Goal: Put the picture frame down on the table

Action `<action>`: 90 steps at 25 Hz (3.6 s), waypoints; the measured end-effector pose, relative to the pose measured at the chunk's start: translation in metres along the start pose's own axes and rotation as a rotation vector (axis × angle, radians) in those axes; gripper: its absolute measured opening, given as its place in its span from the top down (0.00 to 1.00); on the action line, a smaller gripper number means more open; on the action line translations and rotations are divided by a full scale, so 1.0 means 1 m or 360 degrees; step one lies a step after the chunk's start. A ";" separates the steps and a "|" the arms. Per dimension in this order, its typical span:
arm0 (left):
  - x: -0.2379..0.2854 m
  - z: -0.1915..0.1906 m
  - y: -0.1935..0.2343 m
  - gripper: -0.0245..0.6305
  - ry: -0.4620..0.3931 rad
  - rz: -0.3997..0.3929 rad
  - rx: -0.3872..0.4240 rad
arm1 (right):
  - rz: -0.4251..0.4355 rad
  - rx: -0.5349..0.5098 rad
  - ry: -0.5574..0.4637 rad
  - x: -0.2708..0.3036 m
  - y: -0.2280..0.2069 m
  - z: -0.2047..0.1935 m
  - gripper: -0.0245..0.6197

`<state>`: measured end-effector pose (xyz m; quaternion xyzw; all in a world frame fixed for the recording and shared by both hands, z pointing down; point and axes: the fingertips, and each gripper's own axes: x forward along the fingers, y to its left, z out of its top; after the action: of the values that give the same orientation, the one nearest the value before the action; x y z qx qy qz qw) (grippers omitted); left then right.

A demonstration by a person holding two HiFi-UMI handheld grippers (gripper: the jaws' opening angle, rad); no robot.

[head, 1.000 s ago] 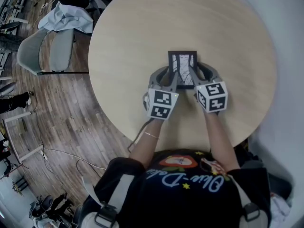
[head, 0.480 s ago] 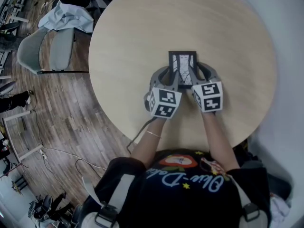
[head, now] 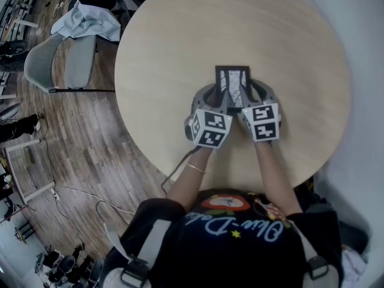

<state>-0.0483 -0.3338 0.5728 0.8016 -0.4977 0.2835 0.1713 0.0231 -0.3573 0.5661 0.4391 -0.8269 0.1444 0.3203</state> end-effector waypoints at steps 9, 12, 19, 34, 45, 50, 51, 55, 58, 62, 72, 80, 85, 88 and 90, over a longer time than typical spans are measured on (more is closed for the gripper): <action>0.000 0.000 0.004 0.81 0.0021 -0.0065 -0.0073 | 0.0058 0.0056 -0.0024 0.000 0.000 0.001 0.80; -0.001 0.001 0.005 0.81 0.0002 -0.0073 -0.0108 | 0.0065 0.0053 -0.0037 0.000 -0.002 0.000 0.80; -0.003 0.002 0.007 0.81 -0.0004 -0.0071 -0.0133 | 0.0070 0.0020 -0.0042 0.002 -0.004 -0.004 0.80; -0.004 0.001 0.007 0.81 -0.0014 -0.0094 -0.0118 | 0.0089 0.0037 -0.0041 0.002 -0.003 -0.004 0.80; -0.007 0.002 0.007 0.81 -0.0030 -0.0095 -0.0077 | 0.0112 0.0022 -0.0032 -0.001 0.000 -0.003 0.80; -0.017 0.017 0.003 0.81 -0.0122 -0.0132 -0.0075 | 0.0111 0.0016 -0.0104 -0.010 -0.006 0.005 0.80; -0.020 0.021 0.002 0.81 -0.0145 -0.0130 -0.0055 | 0.0110 0.0022 -0.0123 -0.013 -0.007 0.008 0.80; -0.040 0.042 -0.004 0.90 -0.0277 -0.0133 0.0035 | 0.0090 0.0048 -0.0213 -0.030 -0.011 0.019 0.89; -0.058 0.058 -0.004 0.96 -0.0375 -0.0103 0.0071 | 0.0102 0.0057 -0.0286 -0.047 -0.010 0.029 0.96; -0.079 0.070 -0.009 0.96 -0.0431 -0.0091 0.0107 | 0.0095 0.0090 -0.0378 -0.075 -0.012 0.043 0.96; -0.124 0.092 -0.020 0.96 -0.0535 -0.0085 0.0124 | 0.0119 0.0182 -0.0646 -0.138 -0.008 0.079 0.96; -0.145 0.110 -0.035 0.96 -0.0621 -0.0088 0.0164 | 0.0130 0.0209 -0.0779 -0.174 -0.008 0.093 0.96; -0.151 0.115 -0.046 0.96 -0.0650 -0.0115 0.0187 | 0.0133 0.0190 -0.0831 -0.188 -0.005 0.099 0.96; -0.154 0.115 -0.046 0.96 -0.0658 -0.0118 0.0198 | 0.0142 0.0192 -0.0852 -0.189 -0.002 0.102 0.96; -0.157 0.115 -0.046 0.96 -0.0665 -0.0112 0.0201 | 0.0151 0.0166 -0.0859 -0.191 0.002 0.103 0.97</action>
<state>-0.0291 -0.2669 0.3853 0.8690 -0.4752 0.1357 0.0237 0.0588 -0.2885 0.3631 0.4384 -0.8933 0.0795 0.0583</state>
